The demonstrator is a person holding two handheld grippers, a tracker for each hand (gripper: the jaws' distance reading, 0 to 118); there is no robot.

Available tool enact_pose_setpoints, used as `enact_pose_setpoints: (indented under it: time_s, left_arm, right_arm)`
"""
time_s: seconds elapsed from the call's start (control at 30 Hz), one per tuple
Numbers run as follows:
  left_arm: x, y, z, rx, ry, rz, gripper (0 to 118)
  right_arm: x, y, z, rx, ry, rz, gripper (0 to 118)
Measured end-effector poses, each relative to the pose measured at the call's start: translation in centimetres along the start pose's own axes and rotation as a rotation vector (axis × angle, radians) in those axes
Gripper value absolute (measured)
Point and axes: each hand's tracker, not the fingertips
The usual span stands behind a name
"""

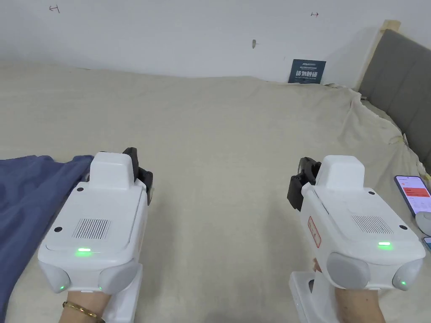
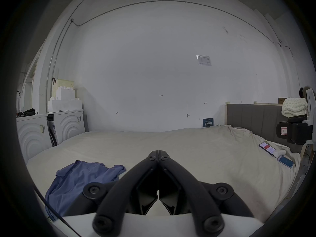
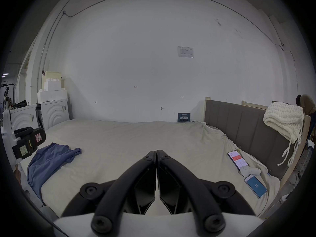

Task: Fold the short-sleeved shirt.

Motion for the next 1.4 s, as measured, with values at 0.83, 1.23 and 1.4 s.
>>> enact_pose_setpoints:
  time_s: [0.83, 1.23, 1.4]
  left_arm:
    - [-14.6, -1.2, 7.6, -0.028, 0.408, 0.002, 0]
    - [-19.0, -2.2, 9.8, -0.072, 0.515, 0.023, 0]
    - [-20.5, -2.4, 8.1, -0.148, 0.465, 0.108, 71]
  right_arm:
    - [-16.9, 1.4, -2.3, 0.029, 0.425, 0.048, 0]
    - [-21.9, 0.7, -2.9, -0.004, 0.538, 0.061, 0]
    - [-22.4, 0.7, -3.3, -0.016, 0.551, 0.061, 0]
